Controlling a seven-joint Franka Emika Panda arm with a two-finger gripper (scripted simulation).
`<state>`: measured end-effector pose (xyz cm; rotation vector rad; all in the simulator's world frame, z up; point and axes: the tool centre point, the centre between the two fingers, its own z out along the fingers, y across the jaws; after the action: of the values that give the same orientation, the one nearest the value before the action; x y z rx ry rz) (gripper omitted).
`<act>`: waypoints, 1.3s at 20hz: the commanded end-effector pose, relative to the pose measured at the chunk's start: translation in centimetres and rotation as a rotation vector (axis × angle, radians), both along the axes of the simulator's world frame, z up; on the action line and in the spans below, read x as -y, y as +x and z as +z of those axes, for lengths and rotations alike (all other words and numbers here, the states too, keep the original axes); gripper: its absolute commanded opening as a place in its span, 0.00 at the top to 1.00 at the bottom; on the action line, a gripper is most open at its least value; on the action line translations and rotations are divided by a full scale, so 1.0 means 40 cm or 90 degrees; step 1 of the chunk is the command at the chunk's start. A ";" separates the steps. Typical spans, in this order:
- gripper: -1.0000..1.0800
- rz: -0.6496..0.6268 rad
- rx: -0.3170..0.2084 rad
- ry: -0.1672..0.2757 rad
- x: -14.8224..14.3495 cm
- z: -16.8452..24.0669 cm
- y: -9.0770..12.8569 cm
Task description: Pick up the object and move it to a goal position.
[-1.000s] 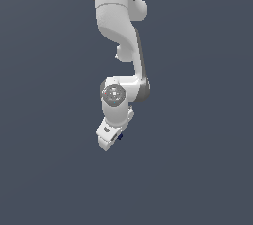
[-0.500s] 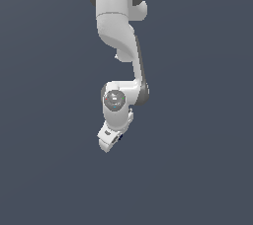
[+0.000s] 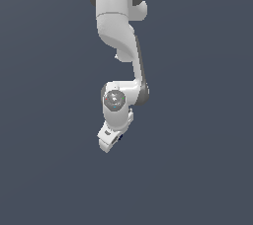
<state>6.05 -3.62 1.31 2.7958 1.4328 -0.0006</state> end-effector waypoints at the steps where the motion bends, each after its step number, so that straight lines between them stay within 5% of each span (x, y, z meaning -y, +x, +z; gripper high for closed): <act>1: 1.00 0.000 0.000 0.000 0.001 0.002 0.000; 13: 1.00 0.000 0.000 0.000 0.042 0.115 -0.034; 26: 1.00 0.001 0.000 -0.001 0.154 0.435 -0.128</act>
<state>1.48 -9.21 16.97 2.7946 1.4331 -0.0019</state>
